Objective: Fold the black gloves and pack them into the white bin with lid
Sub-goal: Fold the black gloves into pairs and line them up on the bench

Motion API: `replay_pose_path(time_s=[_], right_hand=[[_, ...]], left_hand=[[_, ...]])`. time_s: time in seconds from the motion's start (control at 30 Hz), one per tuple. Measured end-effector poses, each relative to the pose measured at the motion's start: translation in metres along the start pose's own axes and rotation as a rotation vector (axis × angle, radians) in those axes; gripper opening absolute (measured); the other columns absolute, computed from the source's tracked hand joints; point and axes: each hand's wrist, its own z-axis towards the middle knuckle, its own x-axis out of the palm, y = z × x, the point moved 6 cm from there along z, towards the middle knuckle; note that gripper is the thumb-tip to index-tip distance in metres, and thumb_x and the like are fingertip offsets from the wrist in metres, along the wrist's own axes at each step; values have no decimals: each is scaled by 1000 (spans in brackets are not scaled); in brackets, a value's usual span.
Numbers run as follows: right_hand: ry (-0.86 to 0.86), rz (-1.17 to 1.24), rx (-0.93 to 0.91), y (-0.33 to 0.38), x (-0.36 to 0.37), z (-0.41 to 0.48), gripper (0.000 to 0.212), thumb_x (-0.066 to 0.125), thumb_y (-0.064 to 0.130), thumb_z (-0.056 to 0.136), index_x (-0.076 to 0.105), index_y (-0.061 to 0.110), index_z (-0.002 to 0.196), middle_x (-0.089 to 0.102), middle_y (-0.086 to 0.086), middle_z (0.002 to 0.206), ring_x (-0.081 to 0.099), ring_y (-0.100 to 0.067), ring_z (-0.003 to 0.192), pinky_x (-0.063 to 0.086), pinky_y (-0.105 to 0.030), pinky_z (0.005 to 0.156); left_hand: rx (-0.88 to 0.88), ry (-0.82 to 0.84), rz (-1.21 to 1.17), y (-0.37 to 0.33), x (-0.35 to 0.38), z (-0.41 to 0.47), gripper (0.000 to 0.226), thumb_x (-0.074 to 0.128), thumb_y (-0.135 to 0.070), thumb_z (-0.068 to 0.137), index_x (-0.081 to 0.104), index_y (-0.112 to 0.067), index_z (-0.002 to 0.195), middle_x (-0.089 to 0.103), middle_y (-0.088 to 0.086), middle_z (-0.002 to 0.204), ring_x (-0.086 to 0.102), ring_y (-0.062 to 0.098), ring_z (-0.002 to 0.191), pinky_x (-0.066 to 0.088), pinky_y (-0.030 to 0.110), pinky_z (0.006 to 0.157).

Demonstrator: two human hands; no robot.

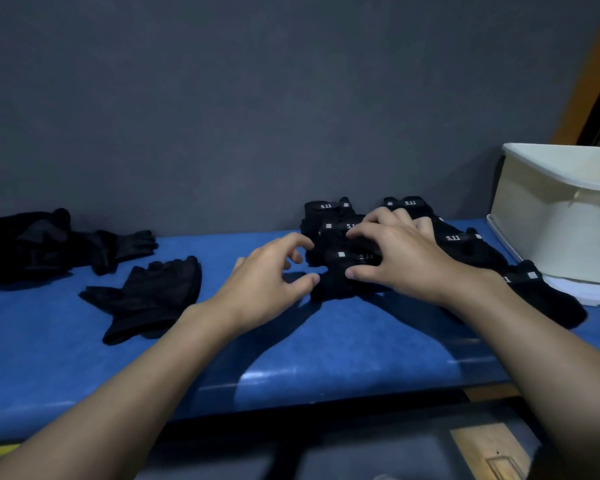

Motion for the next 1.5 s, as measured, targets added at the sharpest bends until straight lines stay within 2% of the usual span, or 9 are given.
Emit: replay_pose_path(time_s=[0.2, 0.37, 0.53, 0.63, 0.83, 1.0, 1.23, 1.37, 1.5], right_hand=[[-15, 63, -156, 68, 12, 25, 46, 63, 56, 84, 56, 37, 125, 45, 15, 122, 35, -11, 117, 23, -36, 100], [48, 160, -276, 142, 39, 44, 40, 57, 54, 90, 57, 34, 125, 52, 13, 124, 37, -12, 120, 24, -37, 101], [204, 308, -363, 209, 77, 53, 42, 51, 54, 94, 55, 33, 130, 57, 15, 129, 41, -12, 124, 27, -41, 106], [270, 310, -361, 226, 93, 59, 32, 48, 53, 95, 62, 35, 118, 64, 18, 117, 50, -10, 115, 27, -38, 103], [232, 350, -281, 251, 100, 100, 20, 53, 46, 94, 66, 35, 105, 67, 17, 105, 56, -10, 109, 30, -40, 101], [313, 366, -309, 282, 121, 128, 31, 53, 41, 95, 58, 41, 126, 54, 14, 134, 34, -16, 134, 21, -47, 110], [445, 398, -256, 304, 169, 159, 37, 48, 49, 91, 52, 53, 127, 49, 6, 141, 16, -18, 140, 14, -47, 109], [401, 408, -234, 299, 173, 166, 38, 48, 41, 95, 55, 39, 132, 43, 13, 146, 20, -18, 141, 14, -47, 111], [255, 573, -253, 291, 144, 165, 41, 65, 36, 88, 61, 24, 126, 52, 13, 133, 46, -16, 128, 29, -47, 114]], left_hand=[[-88, -110, 83, 37, -63, -22, 25, 64, -51, 86, 56, -43, 109, 62, -19, 101, 60, 4, 102, 46, 46, 98], [-184, -214, 215, 79, -122, -55, 10, 63, -35, 87, 66, -32, 95, 69, -16, 94, 65, 10, 93, 51, 39, 90], [-310, -8, 507, 126, -136, -94, 22, 51, -42, 96, 66, -31, 107, 65, -9, 114, 60, 18, 111, 46, 41, 94], [-308, 95, 493, 136, -135, -111, 30, 44, -47, 99, 61, -36, 120, 57, -15, 125, 53, 13, 117, 41, 43, 99], [-314, -26, 395, 152, -166, -124, 29, 42, -48, 99, 62, -37, 117, 56, -17, 120, 53, 11, 116, 40, 46, 102], [-398, -6, 464, 180, -178, -131, 32, 44, -46, 99, 59, -33, 124, 55, -11, 125, 54, 16, 116, 40, 42, 100], [-419, 50, 536, 197, -179, -130, 33, 49, -52, 95, 59, -35, 122, 53, -10, 125, 49, 18, 116, 39, 42, 98], [-435, 21, 544, 195, -181, -124, 28, 48, -46, 96, 61, -35, 119, 54, -6, 117, 50, 21, 115, 39, 44, 98], [-423, -92, 490, 187, -189, -117, 30, 52, -39, 96, 60, -29, 122, 59, -4, 126, 53, 22, 120, 43, 43, 100]])
